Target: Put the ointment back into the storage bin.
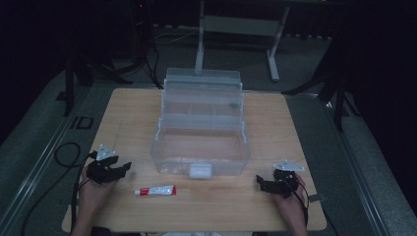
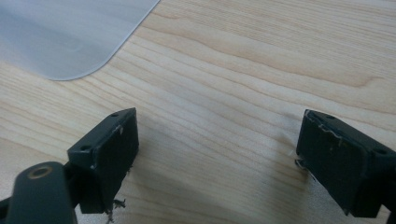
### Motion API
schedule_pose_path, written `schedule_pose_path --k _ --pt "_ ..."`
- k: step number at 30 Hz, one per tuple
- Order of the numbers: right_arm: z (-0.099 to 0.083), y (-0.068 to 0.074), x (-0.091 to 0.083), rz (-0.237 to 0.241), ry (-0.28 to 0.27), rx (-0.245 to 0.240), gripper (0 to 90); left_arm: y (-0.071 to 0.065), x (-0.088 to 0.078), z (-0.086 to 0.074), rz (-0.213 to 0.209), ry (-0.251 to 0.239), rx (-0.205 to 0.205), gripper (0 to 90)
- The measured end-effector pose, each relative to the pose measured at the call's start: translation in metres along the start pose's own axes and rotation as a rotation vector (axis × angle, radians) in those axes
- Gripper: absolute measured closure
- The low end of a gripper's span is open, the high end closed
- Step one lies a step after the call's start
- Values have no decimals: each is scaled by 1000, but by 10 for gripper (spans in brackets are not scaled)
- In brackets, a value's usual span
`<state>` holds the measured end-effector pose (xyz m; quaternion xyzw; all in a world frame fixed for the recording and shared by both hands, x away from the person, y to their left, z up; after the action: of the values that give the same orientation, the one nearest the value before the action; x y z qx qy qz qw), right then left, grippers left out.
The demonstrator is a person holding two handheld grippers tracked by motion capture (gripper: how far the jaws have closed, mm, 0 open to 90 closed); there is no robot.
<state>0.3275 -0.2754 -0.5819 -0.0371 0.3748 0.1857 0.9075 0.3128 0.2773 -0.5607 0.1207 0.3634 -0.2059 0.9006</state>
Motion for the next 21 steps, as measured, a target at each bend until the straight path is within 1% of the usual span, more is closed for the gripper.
schedule_pose_path --k 5,11,13,17,19,20,21 --pt "0 0 0 0 0 0 128 -3 -6 1 -11 36 49 417" --pt "0 0 0 0 0 0 128 -5 -13 6 -23 58 78 418" --pt "0 0 0 0 0 0 128 -5 -14 7 -27 63 81 418" --pt "0 0 0 0 0 0 128 -9 -18 12 -43 78 104 417" --pt "0 0 0 0 0 0 128 -10 -19 13 -47 85 108 417" --pt "0 0 0 0 0 0 128 -13 -20 16 -55 96 129 417" --pt "0 0 0 0 0 0 128 -13 -20 16 -55 96 129 417"
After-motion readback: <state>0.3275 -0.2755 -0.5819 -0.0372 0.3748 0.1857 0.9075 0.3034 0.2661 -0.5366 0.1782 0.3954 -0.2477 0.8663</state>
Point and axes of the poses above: each handheld gripper's, and its own axes: x roughly forward along the jaws, z roughly out of its top, y roughly to its left, the point moved 3 cm from there along x, roughly forward along the jaws, and after that the axes turned 6 degrees about x, right-handed, at the moved point
